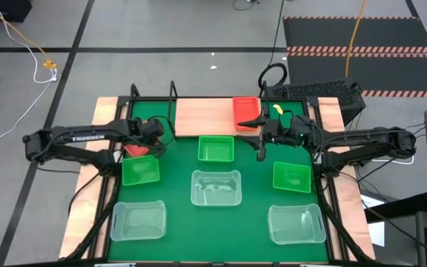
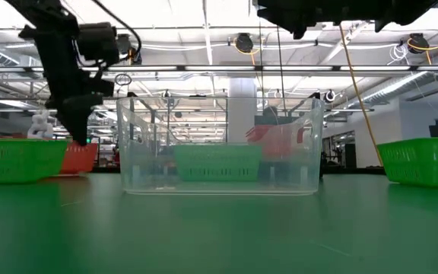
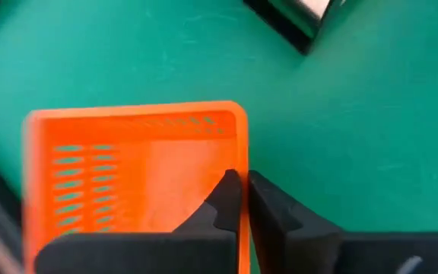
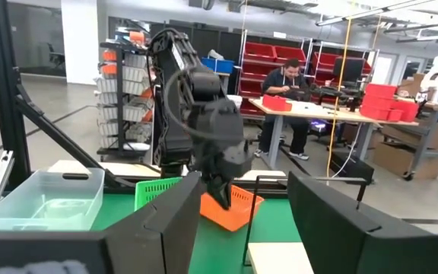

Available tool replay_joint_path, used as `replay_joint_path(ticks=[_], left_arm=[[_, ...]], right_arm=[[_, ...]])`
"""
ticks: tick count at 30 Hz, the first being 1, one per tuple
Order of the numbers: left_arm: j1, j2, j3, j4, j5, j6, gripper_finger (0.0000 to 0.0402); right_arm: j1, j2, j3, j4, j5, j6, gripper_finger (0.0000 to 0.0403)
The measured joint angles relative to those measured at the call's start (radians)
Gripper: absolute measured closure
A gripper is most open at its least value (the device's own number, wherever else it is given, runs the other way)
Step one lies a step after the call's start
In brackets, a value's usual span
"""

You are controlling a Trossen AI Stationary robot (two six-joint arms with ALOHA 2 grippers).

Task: Stack baskets on shelf by color
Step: Stack the orange bin on top of the stacked orange bins on the shelf

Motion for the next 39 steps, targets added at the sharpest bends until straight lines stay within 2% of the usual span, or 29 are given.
replay_joint_path(ticks=[11,17,20,23,28,33,39], left_arm=[[-0.128,-0.001,0.337,-0.354,-0.185,0.04,0.0397],[-0.223,-0.001,0.498,-0.458,-0.192,0.171,0.0398],[-0.308,-0.001,0.562,-0.484,-0.153,0.255,0.0397],[-0.41,-0.001,0.615,-0.485,-0.127,0.283,0.0397],[-0.58,0.016,0.685,-0.462,-0.126,0.29,0.0398],[-0.717,0.045,0.706,-0.321,-0.09,0.382,0.0399],[-0.804,0.116,0.706,-0.098,0.001,0.576,0.0399]], right_arm=[[0.0,0.0,0.0,-0.023,-0.005,-0.014,0.0211],[0.018,0.014,0.0,-0.058,-0.151,-0.125,0.0211],[0.054,0.038,0.0,-0.057,-0.16,-0.202,0.0211],[0.087,0.077,0.008,-0.063,-0.159,-0.248,0.0211],[0.115,0.166,0.086,-0.068,-0.159,-0.234,0.0211],[0.125,0.26,0.211,-0.191,-0.163,-0.248,0.0211],[0.124,0.336,0.383,-0.389,-0.305,-0.195,0.0205]])
